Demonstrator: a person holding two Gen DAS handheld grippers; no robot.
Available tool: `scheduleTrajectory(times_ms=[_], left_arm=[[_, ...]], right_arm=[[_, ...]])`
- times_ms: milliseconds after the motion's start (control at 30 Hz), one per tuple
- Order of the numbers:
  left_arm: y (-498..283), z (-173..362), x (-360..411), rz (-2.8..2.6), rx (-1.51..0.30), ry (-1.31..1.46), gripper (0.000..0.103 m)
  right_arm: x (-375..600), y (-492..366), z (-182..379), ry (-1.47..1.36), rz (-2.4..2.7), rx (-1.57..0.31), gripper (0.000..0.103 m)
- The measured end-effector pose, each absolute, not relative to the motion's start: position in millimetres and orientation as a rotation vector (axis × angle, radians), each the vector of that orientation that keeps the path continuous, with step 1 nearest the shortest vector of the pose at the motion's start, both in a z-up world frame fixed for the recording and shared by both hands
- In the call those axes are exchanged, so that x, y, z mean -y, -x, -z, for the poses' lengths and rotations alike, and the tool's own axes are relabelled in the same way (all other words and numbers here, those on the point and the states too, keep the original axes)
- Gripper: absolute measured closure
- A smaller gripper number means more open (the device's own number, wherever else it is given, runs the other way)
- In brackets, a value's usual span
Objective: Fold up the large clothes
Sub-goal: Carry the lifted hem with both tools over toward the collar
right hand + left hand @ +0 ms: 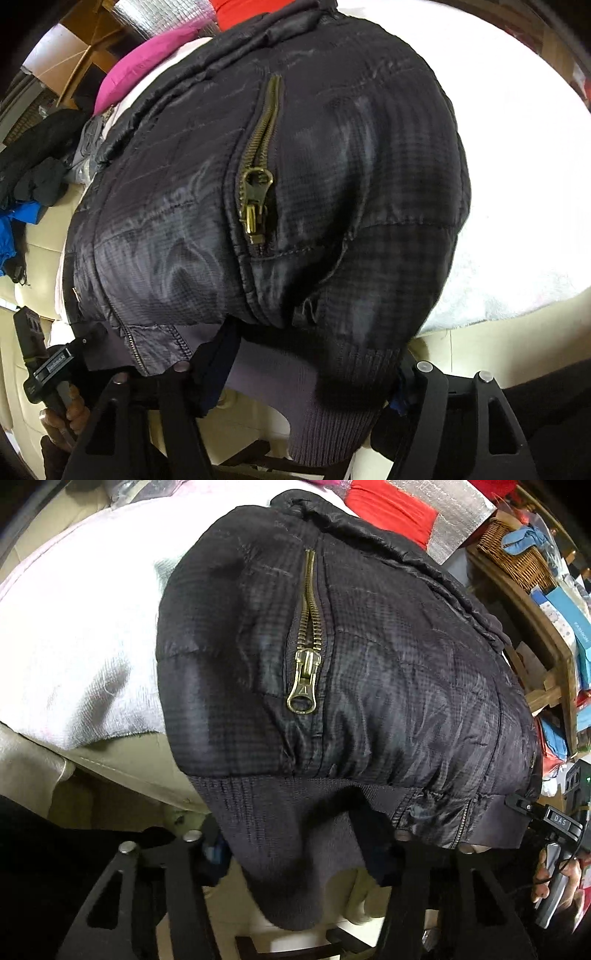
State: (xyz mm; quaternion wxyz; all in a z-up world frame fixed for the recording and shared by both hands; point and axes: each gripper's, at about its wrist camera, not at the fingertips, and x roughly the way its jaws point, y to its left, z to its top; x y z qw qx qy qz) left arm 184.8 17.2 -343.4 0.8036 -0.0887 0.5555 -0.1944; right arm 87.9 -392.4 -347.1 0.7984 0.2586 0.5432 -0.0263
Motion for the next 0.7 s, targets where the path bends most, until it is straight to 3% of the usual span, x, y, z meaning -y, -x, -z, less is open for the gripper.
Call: scheduleTrajectory(times_ms=[33, 100, 167, 267, 400, 467, 567, 667, 700], left_arm=[[-184.8, 342.6, -17.8, 0.421, -1.185, 0.197, 0.053], [-185.3, 342.9, -18.2, 0.43, -1.185, 0.216, 0.054], [-185.6, 343.5, -23.5, 0.436, -1.19, 0.229, 0.054], [-187.7, 346.3, -25.5, 0.448, -1.21, 0.26, 0.039], [-185.7, 347.9, -22.1, 0.448, -1.205, 0.234, 0.039], [-184.4, 346.0, -18.8, 0.449, -1.188, 0.214, 0.048], [-184.7, 342.2, -13.3, 0.449, -1.157, 0.191, 0.066], [-183.6, 337.9, -11.7, 0.458, -1.128, 0.176, 0.074], [-182.6, 336.5, -11.0, 0.459, -1.123, 0.167, 0.075]], right_arm=[[392.7, -86.2, 344.4, -0.551, 0.054, -1.152, 0.04], [390.6, -78.6, 337.4, -0.52, 0.049, -1.135, 0.069], [384.7, -73.9, 327.6, -0.467, 0.057, -1.123, 0.074], [383.3, -69.7, 315.7, -0.45, 0.039, -1.088, 0.074], [387.9, -75.4, 335.1, -0.537, 0.051, -1.155, 0.07], [385.7, -78.5, 342.6, -0.551, 0.057, -1.173, 0.066], [382.9, -82.0, 342.6, -0.573, 0.018, -1.161, 0.049], [375.6, -87.5, 341.9, -0.531, 0.022, -1.144, 0.052], [371.9, -87.9, 340.6, -0.518, 0.028, -1.138, 0.062]])
